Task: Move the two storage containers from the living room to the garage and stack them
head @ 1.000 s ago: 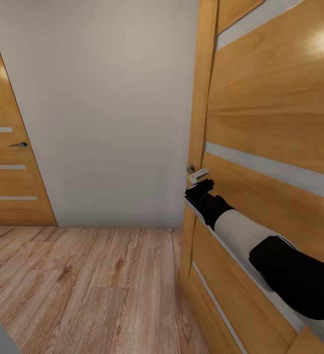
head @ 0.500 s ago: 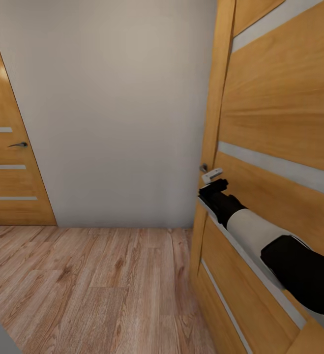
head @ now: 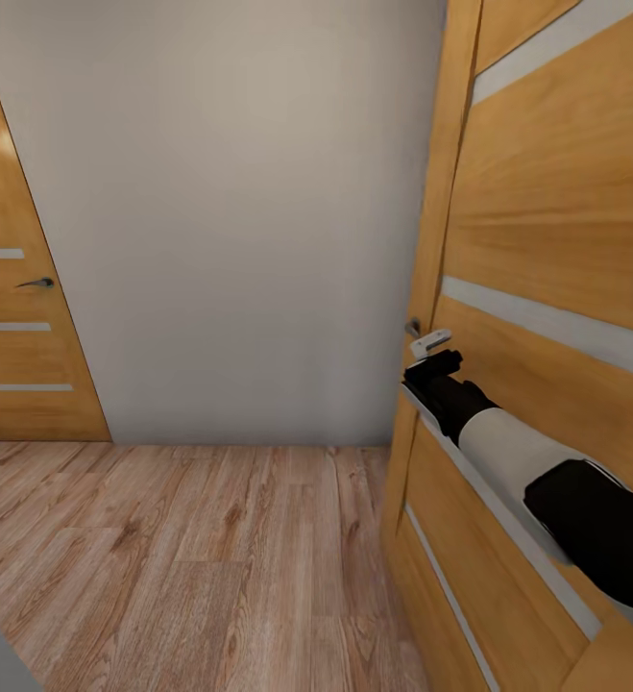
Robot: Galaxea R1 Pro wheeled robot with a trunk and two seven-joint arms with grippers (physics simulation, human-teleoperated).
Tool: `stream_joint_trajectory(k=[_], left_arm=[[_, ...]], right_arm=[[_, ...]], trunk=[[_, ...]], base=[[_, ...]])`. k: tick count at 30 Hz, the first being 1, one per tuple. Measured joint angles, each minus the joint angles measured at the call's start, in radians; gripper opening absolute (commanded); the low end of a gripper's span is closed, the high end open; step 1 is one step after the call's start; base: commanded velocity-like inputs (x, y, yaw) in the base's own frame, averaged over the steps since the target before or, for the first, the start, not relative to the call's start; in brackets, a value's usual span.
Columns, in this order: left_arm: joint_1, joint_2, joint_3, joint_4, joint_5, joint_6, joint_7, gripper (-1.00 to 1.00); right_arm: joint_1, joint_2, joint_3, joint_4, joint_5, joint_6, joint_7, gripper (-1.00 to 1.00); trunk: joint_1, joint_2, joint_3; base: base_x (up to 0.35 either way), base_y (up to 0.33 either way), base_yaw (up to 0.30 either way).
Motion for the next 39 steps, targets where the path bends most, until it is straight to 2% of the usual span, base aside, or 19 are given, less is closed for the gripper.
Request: stream_joint_trajectory(k=[10,17,34,39], left_arm=[[0.0,0.0,0.0,0.0,0.001,0.0,0.0,1.0],[0.0,0.0,0.0,0.0,0.001,0.0,0.0,1.0],[0.0,0.0,0.0,0.0,0.001,0.0,0.0,1.0],[0.0,0.0,0.0,0.0,0.001,0.0,0.0,1.0]], right_arm=[[0.0,-0.046,0.001,0.0,-0.033,-0.002,0.002,1.0],[0.0,-0.056,0.002,0.0,-0.034,-0.002,0.003,1.0],[0.0,-0.11,0.0,-0.001,-0.039,-0.003,0.01,1.0],[0.0,-0.112,-0.003,0.0,-0.037,-0.006,0.012,1.0]], trunk=[[0.0,0.0,0.0],[0.0,0.0,0.0],[0.0,0.0,0.0],[0.0,0.0,0.0]], base=[[0.0,0.0,0.0],[0.0,0.0,0.0],[0.0,0.0,0.0],[0.0,0.0,0.0]])
